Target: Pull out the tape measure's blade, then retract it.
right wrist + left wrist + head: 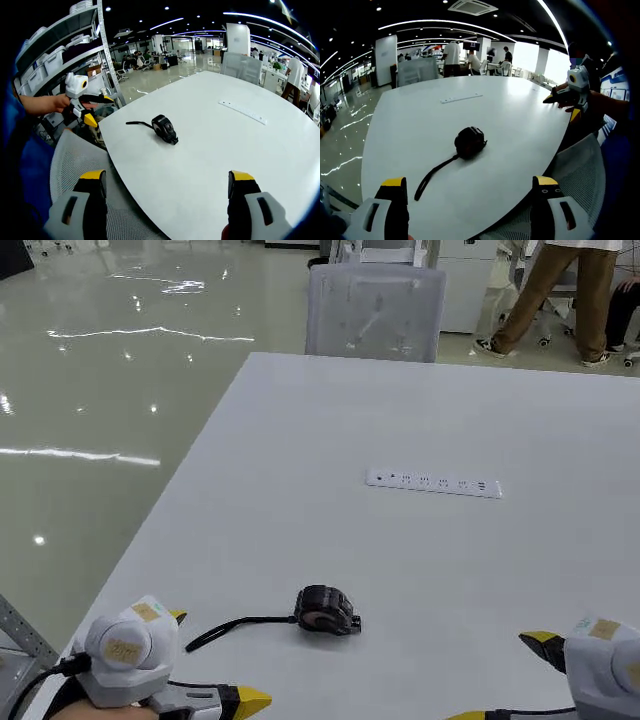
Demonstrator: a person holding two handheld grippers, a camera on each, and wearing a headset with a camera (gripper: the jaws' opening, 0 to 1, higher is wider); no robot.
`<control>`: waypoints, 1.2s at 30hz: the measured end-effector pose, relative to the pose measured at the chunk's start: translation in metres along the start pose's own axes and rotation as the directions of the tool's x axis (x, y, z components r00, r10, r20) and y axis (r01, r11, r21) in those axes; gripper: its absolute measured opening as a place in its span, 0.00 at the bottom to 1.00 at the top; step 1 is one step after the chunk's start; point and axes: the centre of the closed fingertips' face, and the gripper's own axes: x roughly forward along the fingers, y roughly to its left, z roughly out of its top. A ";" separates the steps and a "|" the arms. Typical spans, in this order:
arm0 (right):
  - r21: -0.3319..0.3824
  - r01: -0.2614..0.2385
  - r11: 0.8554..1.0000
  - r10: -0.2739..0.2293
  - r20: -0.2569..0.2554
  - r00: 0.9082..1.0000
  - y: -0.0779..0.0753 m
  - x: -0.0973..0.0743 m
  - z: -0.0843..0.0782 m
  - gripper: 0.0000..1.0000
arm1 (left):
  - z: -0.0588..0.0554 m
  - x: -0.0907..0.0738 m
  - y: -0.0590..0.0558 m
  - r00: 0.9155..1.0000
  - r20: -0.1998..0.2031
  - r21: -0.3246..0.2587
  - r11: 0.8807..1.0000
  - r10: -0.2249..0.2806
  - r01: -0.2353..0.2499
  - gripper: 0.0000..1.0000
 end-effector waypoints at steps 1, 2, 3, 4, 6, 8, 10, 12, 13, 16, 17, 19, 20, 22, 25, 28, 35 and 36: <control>0.000 0.004 1.000 -0.004 0.000 1.000 0.000 -0.002 0.000 0.99 | -0.001 -0.003 0.000 1.000 -0.001 0.002 1.000 0.002 -0.002 1.00; 0.000 0.012 1.000 -0.012 0.002 1.000 -0.001 -0.005 0.001 1.00 | -0.002 -0.006 0.000 1.000 -0.004 0.004 1.000 0.002 -0.002 1.00; 0.000 0.013 1.000 -0.013 0.002 1.000 0.000 -0.009 0.003 1.00 | -0.004 -0.009 0.001 1.000 -0.006 0.005 1.000 0.001 -0.001 1.00; 0.002 0.014 1.000 -0.014 0.002 1.000 0.000 -0.011 0.003 1.00 | -0.005 -0.011 0.002 1.000 -0.006 0.007 1.000 0.004 -0.004 1.00; 0.004 0.020 1.000 -0.020 0.004 1.000 0.000 -0.016 0.005 1.00 | -0.007 -0.018 0.005 1.000 -0.008 0.010 1.000 0.017 -0.017 1.00; -0.006 0.012 1.000 -0.012 0.008 1.000 0.003 -0.020 0.005 1.00 | -0.008 -0.023 0.007 1.000 -0.006 0.002 1.000 0.016 -0.016 1.00; -0.001 0.005 1.000 -0.005 0.011 1.000 0.005 -0.024 0.005 1.00 | -0.009 -0.028 0.009 1.000 -0.006 0.006 1.000 0.018 -0.018 1.00; -0.004 0.006 1.000 -0.006 0.011 1.000 0.005 -0.028 0.005 1.00 | -0.009 -0.033 0.010 1.000 -0.007 0.016 1.000 0.022 -0.022 1.00; -0.001 0.004 1.000 -0.004 0.008 1.000 0.006 -0.030 0.004 1.00 | -0.009 -0.037 0.010 1.000 -0.007 0.018 1.000 0.019 -0.019 1.00; 0.002 0.017 1.000 -0.017 0.003 1.000 0.005 -0.036 0.001 1.00 | -0.006 -0.045 0.007 1.000 -0.003 0.039 0.999 0.000 0.000 1.00; 0.003 0.018 1.000 -0.018 0.003 1.000 0.004 -0.038 0.000 1.00 | -0.010 -0.048 0.005 0.999 -0.033 0.028 0.999 -0.018 0.019 1.00; 0.013 0.027 1.000 -0.027 0.004 1.000 0.003 -0.042 -0.002 1.00 | -0.008 -0.052 0.008 1.000 -0.023 0.039 0.999 -0.002 0.003 1.00; 0.014 0.030 0.999 -0.030 0.000 1.000 0.003 -0.044 -0.003 1.00 | -0.006 -0.055 0.008 1.000 -0.014 0.050 0.999 -0.002 0.003 1.00; 0.017 0.037 0.999 -0.037 -0.004 0.999 0.002 -0.048 -0.006 1.00 | -0.001 -0.061 0.006 1.000 -0.002 0.062 0.998 -0.011 0.011 1.00; 0.022 0.046 0.999 -0.045 -0.009 0.999 0.002 -0.053 -0.008 1.00 | 0.001 -0.067 0.007 1.000 -0.017 0.070 0.998 -0.005 0.007 1.00; 0.021 0.048 0.999 -0.048 -0.009 0.999 0.004 -0.057 -0.007 1.00 | 0.006 -0.074 0.007 1.000 -0.008 0.080 0.997 -0.001 0.002 1.00; 0.017 0.061 0.998 -0.060 -0.008 0.998 0.004 -0.064 -0.007 1.00 | 0.010 -0.086 0.007 1.000 -0.015 0.098 0.995 0.014 -0.012 1.00; 0.016 0.061 0.998 -0.061 -0.007 0.998 0.004 -0.065 -0.007 1.00 | 0.010 -0.087 0.007 1.000 -0.018 0.099 0.995 0.016 -0.014 1.00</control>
